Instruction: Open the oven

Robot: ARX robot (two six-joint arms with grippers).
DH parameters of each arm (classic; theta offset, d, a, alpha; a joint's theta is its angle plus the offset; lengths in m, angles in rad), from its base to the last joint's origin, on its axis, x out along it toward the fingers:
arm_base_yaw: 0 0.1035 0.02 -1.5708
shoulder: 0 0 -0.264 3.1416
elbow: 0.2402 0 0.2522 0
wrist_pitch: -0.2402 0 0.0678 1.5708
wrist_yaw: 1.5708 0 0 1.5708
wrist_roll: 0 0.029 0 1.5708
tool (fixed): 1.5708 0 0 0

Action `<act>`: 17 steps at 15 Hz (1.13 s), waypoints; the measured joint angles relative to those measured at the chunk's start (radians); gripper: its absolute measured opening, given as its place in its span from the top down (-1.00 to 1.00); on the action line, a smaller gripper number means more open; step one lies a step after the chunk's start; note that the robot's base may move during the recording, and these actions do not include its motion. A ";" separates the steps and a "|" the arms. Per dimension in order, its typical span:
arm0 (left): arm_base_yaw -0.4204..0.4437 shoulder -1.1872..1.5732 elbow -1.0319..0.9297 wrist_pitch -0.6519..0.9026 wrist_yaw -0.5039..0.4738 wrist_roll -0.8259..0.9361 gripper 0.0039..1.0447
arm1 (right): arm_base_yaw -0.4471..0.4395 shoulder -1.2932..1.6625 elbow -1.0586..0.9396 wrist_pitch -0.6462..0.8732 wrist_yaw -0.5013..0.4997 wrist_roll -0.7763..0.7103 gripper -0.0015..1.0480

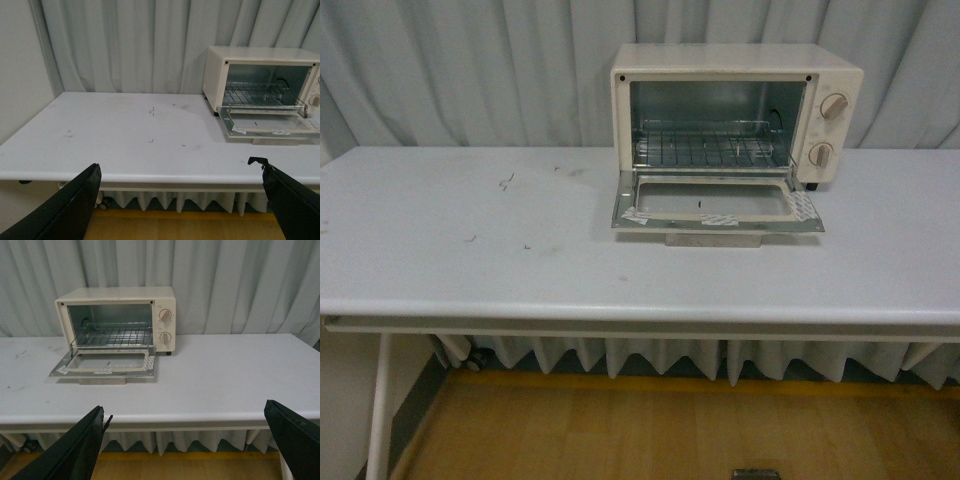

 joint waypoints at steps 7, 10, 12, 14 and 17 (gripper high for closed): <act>0.000 0.000 0.000 -0.003 0.001 0.001 -0.88 | 0.000 0.000 0.000 -0.003 0.000 0.000 -0.87; 0.000 0.000 0.000 -0.002 0.000 0.001 -0.88 | 0.000 0.000 0.000 -0.002 0.000 0.000 -0.87; 0.000 0.000 0.000 -0.003 0.000 0.002 -0.88 | 0.000 0.000 0.000 -0.002 -0.001 0.000 -0.87; 0.000 0.000 0.000 -0.003 0.000 0.002 -0.88 | 0.000 0.000 0.000 -0.003 0.000 0.000 -0.87; 0.000 0.000 0.000 -0.003 0.000 0.003 -0.88 | 0.000 0.000 0.000 -0.002 0.001 0.000 -0.87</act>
